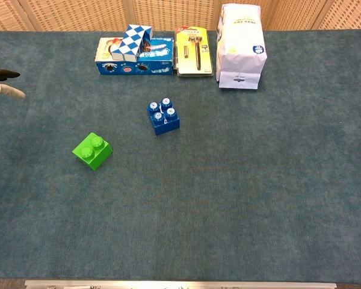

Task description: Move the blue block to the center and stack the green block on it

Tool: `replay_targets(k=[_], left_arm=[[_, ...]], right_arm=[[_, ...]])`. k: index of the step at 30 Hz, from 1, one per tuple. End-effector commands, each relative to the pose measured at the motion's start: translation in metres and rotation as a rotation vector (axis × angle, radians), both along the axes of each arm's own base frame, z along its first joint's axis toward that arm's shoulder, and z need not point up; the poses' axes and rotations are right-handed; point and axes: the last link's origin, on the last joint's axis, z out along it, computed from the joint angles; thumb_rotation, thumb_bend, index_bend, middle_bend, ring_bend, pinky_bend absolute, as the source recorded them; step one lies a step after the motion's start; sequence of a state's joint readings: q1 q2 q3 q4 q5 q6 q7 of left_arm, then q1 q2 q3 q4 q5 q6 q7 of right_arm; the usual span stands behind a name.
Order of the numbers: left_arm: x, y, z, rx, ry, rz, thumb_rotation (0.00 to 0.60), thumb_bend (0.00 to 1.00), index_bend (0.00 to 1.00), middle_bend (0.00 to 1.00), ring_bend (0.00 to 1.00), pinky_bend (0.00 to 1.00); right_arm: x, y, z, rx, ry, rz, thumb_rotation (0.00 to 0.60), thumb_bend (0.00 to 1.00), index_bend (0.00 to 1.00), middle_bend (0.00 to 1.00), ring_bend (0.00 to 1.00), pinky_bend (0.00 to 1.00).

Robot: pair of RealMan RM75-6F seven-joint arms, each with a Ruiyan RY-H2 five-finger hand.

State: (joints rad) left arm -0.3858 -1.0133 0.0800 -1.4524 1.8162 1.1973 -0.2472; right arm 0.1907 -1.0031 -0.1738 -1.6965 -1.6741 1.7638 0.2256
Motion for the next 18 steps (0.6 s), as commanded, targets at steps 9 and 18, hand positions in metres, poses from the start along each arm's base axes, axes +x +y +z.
replay_targets(k=[9, 18], left_arm=[[0.014, 0.009, -0.025, -0.042, 0.074, -0.127, 0.6, 0.04, 0.02, 0.0, 0.06, 0.28], [0.028, 0.011, -0.055, -0.086, 0.062, -0.158, 0.6, 0.04, 0.0, 0.0, 0.06, 0.28]], right_arm=[[-0.011, 0.009, 0.009, -0.061, -0.078, -0.01, 0.6, 0.09, 0.31, 0.13, 0.0, 0.05], [-0.021, 0.015, 0.015, -0.075, -0.102, -0.029, 0.6, 0.09, 0.32, 0.13, 0.0, 0.05]])
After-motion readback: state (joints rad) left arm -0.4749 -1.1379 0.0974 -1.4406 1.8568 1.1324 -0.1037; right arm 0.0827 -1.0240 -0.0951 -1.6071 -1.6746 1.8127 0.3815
